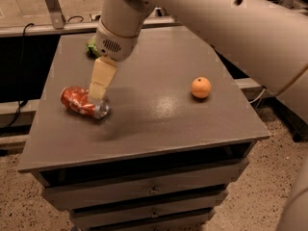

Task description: Place coke can upright

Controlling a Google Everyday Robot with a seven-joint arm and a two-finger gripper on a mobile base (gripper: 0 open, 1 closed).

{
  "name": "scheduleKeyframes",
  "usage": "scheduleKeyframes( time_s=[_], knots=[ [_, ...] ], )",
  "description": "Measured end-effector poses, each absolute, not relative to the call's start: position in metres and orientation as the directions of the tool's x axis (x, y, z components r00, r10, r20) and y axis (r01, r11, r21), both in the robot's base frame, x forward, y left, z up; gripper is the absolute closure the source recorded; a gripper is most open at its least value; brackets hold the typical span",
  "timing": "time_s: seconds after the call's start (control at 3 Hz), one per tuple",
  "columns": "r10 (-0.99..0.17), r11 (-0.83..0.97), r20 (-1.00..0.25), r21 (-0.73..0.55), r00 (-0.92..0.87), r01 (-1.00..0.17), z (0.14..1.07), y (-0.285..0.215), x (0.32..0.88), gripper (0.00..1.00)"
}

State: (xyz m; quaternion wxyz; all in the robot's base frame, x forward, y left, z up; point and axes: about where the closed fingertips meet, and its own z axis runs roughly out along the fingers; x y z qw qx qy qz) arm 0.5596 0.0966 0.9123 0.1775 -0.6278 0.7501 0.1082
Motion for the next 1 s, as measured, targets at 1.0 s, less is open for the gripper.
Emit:
scheduleKeyframes(
  time_s=[1.0],
  knots=[
    [-0.912, 0.28, -0.323, -0.044, -0.251, -0.959, 0.855, 0.167, 0.572, 0.0]
  ],
)
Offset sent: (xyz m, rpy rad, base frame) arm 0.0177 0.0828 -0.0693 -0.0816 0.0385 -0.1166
